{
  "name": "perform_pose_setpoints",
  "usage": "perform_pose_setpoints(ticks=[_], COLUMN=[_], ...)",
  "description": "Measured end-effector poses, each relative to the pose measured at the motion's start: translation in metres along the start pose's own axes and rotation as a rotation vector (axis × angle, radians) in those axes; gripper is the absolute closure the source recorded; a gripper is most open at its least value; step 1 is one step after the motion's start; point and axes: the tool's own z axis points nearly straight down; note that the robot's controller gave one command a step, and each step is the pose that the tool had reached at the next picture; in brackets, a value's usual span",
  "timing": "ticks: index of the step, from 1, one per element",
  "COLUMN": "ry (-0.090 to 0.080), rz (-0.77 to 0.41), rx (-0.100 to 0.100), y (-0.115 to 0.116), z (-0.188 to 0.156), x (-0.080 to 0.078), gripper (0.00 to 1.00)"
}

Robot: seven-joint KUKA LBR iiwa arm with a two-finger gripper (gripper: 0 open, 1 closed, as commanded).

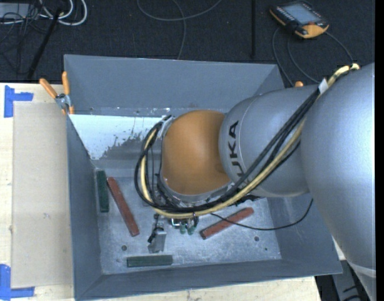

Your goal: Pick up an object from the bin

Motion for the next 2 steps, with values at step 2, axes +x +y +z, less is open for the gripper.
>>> perform_pose_setpoints(ticks=[2], ry=[-0.009], rz=[0.11], rx=[-0.002], y=[0.024], z=[0.058], x=[0.036], gripper=[0.0])
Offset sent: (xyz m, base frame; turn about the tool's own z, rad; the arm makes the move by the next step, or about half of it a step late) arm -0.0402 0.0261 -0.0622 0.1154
